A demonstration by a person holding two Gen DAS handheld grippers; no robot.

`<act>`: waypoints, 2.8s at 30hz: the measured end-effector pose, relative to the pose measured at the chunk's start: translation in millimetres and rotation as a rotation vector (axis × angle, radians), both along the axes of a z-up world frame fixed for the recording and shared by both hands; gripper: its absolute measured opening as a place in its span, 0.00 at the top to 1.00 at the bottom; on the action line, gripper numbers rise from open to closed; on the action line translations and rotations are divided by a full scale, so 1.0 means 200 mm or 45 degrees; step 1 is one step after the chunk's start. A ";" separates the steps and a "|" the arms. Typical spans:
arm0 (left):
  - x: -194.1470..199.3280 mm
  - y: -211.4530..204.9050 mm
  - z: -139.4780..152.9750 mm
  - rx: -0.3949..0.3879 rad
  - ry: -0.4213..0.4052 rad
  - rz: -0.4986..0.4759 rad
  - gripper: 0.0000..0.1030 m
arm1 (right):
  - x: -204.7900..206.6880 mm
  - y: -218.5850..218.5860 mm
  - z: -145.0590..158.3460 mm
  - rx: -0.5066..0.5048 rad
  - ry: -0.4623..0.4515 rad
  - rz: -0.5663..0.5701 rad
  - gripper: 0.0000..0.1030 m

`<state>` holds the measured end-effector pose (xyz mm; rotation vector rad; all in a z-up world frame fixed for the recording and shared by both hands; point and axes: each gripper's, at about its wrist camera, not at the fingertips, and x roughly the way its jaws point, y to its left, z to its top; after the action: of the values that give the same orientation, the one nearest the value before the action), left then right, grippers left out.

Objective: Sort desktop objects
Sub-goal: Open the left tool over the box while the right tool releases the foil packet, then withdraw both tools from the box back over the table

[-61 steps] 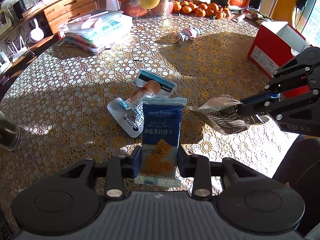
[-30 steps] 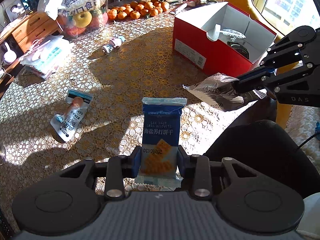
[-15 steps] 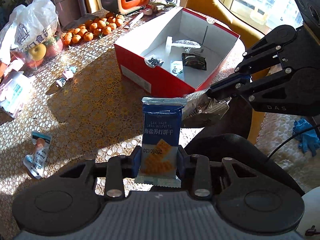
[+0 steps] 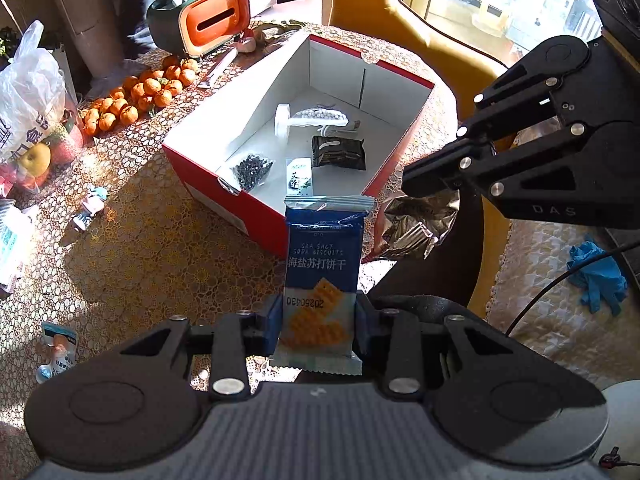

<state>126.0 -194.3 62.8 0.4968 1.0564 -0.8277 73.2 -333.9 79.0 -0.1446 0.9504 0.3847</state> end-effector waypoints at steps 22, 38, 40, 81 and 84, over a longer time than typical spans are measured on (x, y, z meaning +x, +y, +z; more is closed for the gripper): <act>0.38 -0.56 -0.23 0.120 0.002 -0.110 0.66 | 0.15 -0.39 -0.17 -0.020 0.062 -0.156 1.00; 0.59 -0.76 -0.51 0.269 -0.002 -0.164 0.66 | 0.36 -0.49 -0.31 -0.035 0.097 -0.183 1.00; 0.61 -0.77 -0.54 0.281 0.008 -0.164 0.66 | 0.38 -0.49 -0.32 -0.031 0.104 -0.187 1.00; 0.44 -0.47 -0.23 0.098 -0.048 -0.022 0.30 | 0.35 -0.41 -0.26 -0.024 0.079 -0.218 0.83; 0.40 -0.40 -0.19 0.074 -0.053 0.009 0.30 | 0.33 -0.38 -0.24 -0.027 0.070 -0.211 0.77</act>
<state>206.5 -274.7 25.7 0.5567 1.0452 -0.7789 139.9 -409.3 31.8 -0.0738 1.0134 0.2271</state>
